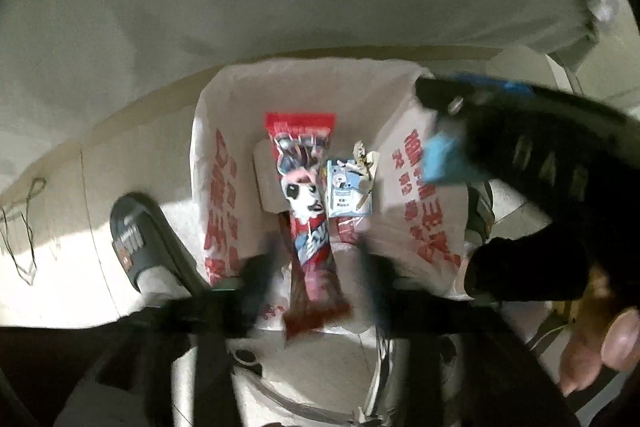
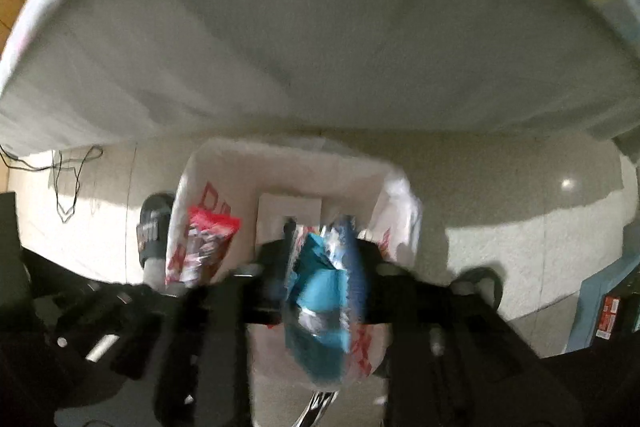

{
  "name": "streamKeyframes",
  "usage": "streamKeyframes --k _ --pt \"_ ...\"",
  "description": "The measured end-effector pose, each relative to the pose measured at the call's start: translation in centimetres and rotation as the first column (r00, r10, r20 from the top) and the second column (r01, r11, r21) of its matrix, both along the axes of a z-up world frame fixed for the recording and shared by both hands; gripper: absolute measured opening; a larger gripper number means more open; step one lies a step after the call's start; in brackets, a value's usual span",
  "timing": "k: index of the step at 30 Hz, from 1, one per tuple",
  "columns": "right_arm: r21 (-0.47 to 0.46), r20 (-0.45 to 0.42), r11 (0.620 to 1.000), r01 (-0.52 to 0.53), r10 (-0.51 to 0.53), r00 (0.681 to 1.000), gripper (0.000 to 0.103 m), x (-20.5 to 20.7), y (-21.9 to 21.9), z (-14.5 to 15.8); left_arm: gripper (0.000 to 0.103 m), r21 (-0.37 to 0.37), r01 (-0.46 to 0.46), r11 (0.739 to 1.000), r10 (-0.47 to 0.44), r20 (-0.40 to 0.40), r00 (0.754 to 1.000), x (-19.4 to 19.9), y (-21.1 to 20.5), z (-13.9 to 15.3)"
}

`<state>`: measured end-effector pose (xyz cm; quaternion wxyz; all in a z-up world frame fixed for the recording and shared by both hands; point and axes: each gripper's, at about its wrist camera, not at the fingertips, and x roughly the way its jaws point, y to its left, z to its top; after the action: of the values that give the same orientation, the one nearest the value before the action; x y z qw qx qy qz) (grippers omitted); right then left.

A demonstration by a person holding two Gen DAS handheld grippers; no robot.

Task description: Collect trash

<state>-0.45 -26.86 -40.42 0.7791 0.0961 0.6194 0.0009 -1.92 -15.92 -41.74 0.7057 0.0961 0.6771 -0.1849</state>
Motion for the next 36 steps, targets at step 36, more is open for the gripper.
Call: streamKeyframes --k 36 --pt "0.082 0.123 0.991 0.106 -0.116 0.986 0.096 -2.9 -1.8 7.7 0.095 -0.057 -0.118 0.991 0.129 0.258 0.957 0.1 2.8 8.2"
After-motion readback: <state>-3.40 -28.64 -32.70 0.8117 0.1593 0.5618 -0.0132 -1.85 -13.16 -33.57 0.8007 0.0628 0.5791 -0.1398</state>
